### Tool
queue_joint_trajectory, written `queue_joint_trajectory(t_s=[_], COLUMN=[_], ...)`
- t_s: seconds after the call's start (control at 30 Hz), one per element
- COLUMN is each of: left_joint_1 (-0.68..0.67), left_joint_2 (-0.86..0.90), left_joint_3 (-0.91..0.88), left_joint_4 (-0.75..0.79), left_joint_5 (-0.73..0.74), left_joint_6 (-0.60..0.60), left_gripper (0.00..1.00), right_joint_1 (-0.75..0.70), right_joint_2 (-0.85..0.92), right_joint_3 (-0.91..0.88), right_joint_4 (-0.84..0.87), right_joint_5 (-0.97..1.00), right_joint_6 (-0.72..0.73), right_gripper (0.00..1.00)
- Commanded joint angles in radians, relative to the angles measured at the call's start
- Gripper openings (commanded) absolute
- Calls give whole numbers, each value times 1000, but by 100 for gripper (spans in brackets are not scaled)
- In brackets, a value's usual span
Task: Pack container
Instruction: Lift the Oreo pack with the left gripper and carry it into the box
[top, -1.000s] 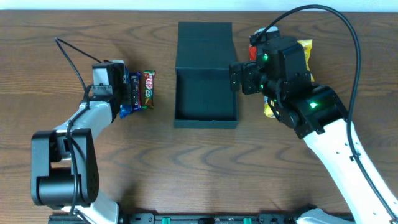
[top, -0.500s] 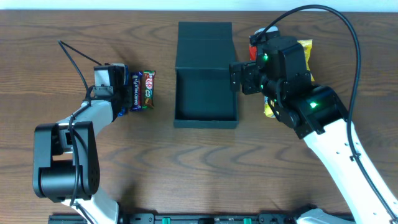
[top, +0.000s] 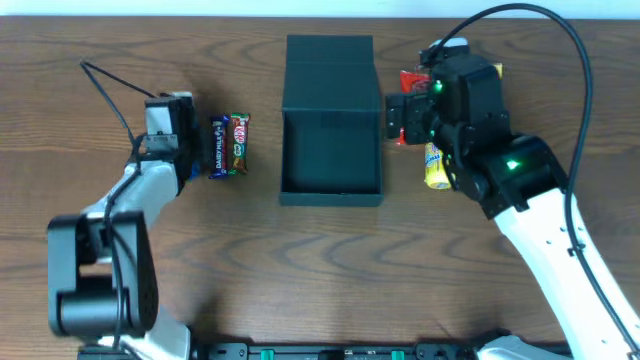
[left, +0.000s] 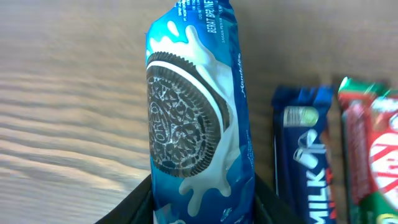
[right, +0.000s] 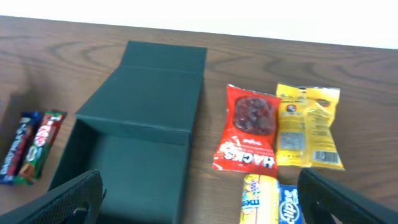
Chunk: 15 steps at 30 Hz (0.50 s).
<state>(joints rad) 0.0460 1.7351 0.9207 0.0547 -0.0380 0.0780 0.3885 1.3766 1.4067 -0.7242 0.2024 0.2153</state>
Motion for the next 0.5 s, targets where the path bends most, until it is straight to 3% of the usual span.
queue_joint_trajectory(t_s=[0.0, 0.17, 0.47], left_joint_1=[8, -22, -269], left_joint_2=[-107, -217, -291], left_joint_3=[39, 39, 39], left_joint_4=[1, -38, -50], left_joint_5=[-44, -39, -39], left_joint_6=[-11, -33, -270], left_gripper=[29, 25, 18], right_joint_1=[-53, -147, -270], right_joint_2=[3, -2, -4], right_joint_3=[-3, -3, -3], right_joint_4=[-2, -5, -47], right_joint_5=[21, 18, -13], right_joint_6=[5, 16, 16], right_gripper=[99, 99, 99])
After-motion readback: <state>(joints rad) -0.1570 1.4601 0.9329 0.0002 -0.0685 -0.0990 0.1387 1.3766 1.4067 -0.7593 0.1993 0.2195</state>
